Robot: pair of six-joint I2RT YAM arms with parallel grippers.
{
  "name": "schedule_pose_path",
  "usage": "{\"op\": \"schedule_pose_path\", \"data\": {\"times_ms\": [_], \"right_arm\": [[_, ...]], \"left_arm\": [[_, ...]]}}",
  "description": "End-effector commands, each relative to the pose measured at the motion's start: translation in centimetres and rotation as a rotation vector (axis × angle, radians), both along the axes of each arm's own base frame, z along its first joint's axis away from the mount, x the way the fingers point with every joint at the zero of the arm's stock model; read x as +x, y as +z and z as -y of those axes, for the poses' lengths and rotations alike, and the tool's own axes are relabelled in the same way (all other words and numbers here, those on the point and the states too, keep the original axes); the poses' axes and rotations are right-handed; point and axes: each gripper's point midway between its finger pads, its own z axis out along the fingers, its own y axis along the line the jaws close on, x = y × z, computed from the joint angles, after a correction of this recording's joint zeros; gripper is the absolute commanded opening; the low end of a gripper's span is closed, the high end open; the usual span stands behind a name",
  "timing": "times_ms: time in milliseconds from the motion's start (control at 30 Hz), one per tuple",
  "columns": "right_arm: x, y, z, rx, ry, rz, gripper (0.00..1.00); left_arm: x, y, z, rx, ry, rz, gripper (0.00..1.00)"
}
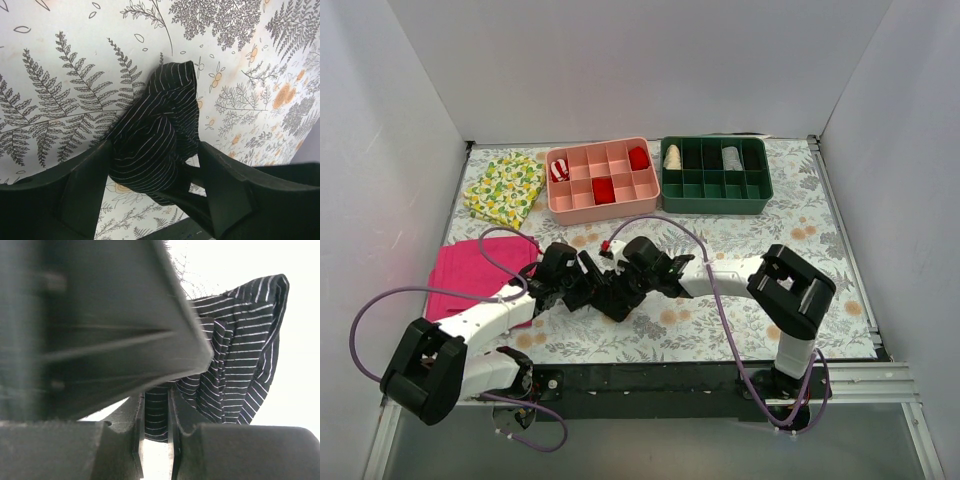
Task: Roll the underwear
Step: Roll the underwear to the center of the board.
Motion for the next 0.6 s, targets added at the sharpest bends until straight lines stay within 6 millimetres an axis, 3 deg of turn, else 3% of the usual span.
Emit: {"op": "schedule_pose_path", "data": {"times_ms": [0,233,567], "right_arm": [[-4.7,-4.4,3.6,-0.104,0.019,-0.318,0.08],[-3.0,-3.9,3.6,-0.017,-0.05,-0.429,0.08],[-1.4,-3.9,4.7,0.07,-0.166,-0.598,0.09]], "left_arm": [[-0.4,0.5,-0.6,-0.015,0.037,0.019,0.7],[-0.3,1.6,-1.5,-0.018,0.083,0.072,0.72],[-1.5,0.9,-1.8,-0.033,0.053,0.094,0.71]]}}
